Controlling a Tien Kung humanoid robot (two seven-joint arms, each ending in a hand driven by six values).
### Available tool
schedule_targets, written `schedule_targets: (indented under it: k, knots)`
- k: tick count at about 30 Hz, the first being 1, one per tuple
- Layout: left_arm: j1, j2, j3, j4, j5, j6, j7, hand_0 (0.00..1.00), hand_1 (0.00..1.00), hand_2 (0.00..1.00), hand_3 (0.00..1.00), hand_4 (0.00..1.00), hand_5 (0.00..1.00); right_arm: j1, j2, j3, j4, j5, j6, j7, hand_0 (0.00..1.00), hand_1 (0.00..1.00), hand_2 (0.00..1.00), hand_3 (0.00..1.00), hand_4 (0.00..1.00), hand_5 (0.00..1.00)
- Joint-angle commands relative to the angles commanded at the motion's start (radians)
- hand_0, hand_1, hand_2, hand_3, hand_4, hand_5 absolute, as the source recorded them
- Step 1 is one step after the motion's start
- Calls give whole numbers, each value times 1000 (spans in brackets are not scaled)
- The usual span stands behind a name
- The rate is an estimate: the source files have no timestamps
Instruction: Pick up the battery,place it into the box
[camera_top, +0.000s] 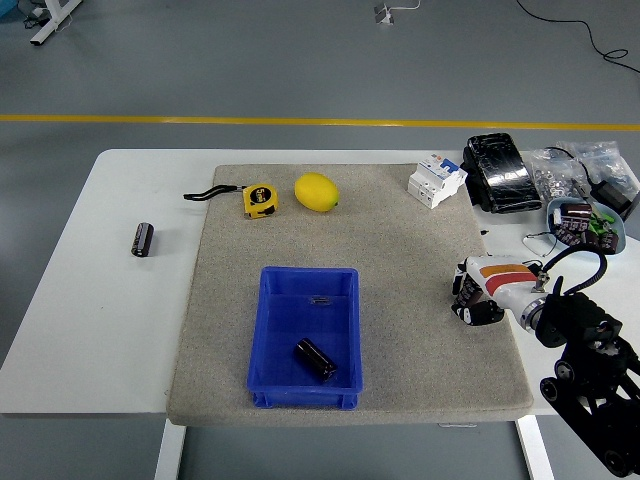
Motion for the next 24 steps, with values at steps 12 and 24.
schedule_targets:
  k: [12,24]
  knots:
    - [-3,1,-6,1,10,-3,2,581,542,602,619,613,697,3,1,0,4,5,2,-2,404,408,473,459,726,121]
    - [-5,3,-8,0,18,-7,6,579,544,602,619,614,696,5,3,-1,4,13,7,-2,354,398,462,452,678,101]
